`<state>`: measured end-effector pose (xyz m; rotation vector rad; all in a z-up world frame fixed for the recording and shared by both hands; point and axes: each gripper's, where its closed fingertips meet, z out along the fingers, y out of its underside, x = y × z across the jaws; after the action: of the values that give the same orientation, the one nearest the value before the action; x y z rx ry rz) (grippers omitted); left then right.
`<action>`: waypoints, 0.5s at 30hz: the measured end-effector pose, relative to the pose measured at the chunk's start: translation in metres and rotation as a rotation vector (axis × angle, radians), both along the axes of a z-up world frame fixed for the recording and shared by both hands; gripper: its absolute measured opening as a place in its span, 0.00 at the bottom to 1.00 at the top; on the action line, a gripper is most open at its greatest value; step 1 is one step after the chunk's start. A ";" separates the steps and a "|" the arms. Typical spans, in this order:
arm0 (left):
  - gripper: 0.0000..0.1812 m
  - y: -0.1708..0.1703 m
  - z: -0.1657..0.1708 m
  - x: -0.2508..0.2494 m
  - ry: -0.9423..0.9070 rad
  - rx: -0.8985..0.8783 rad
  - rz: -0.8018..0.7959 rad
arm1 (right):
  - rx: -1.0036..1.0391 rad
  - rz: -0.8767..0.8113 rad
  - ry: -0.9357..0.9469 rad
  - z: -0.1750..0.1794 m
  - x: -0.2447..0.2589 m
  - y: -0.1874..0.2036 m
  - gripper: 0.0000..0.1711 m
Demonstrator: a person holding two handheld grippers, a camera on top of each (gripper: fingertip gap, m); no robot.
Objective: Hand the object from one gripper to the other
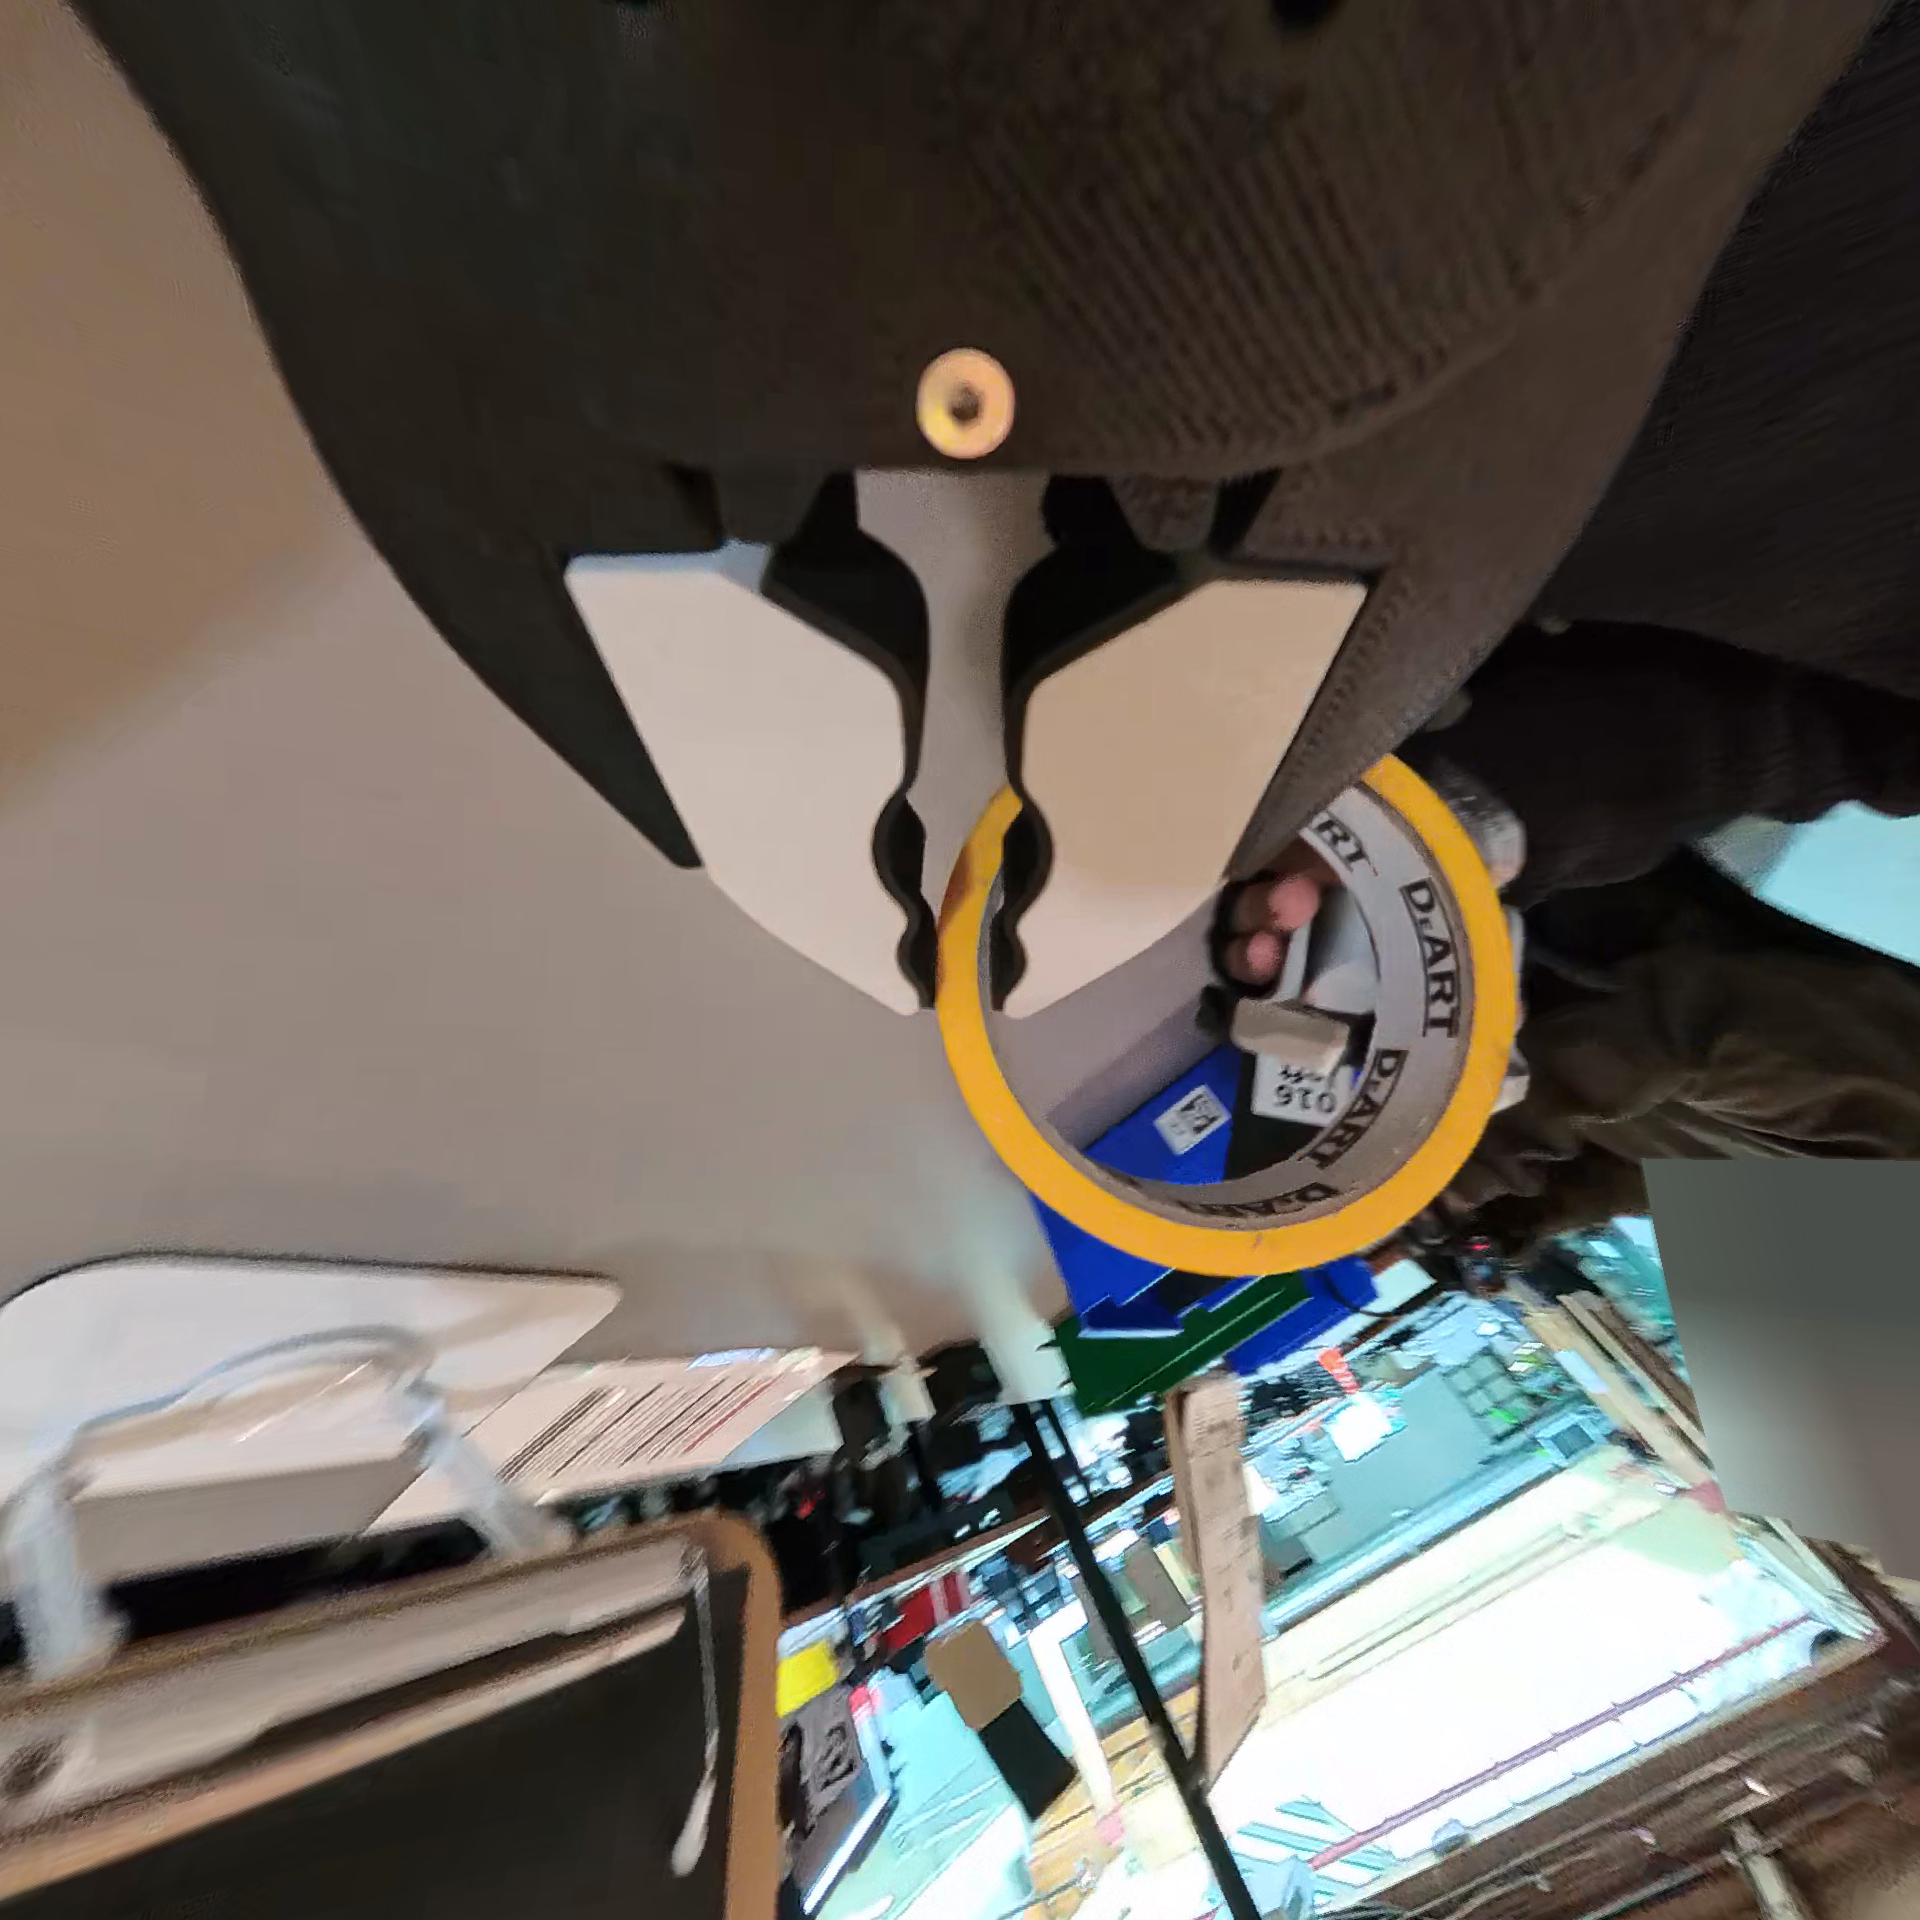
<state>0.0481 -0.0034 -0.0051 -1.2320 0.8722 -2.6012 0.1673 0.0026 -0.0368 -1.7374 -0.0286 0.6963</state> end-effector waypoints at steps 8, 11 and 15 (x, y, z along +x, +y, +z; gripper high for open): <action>0.19 -0.002 -0.005 0.004 0.028 -0.003 -0.011 | 0.187 -0.553 -0.308 0.068 0.131 -0.051 0.06; 0.19 -0.002 -0.006 0.005 0.033 -0.008 -0.012 | 0.139 -0.816 -0.541 0.076 0.192 -0.089 0.06; 0.19 -0.004 -0.007 0.006 0.041 -0.006 -0.019 | -0.126 -1.091 -0.931 0.060 0.259 -0.142 0.06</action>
<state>0.0540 -0.0071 -0.0120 -1.2887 0.8880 -2.6037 0.4264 -0.1391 0.0235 -1.7300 0.3046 -0.9223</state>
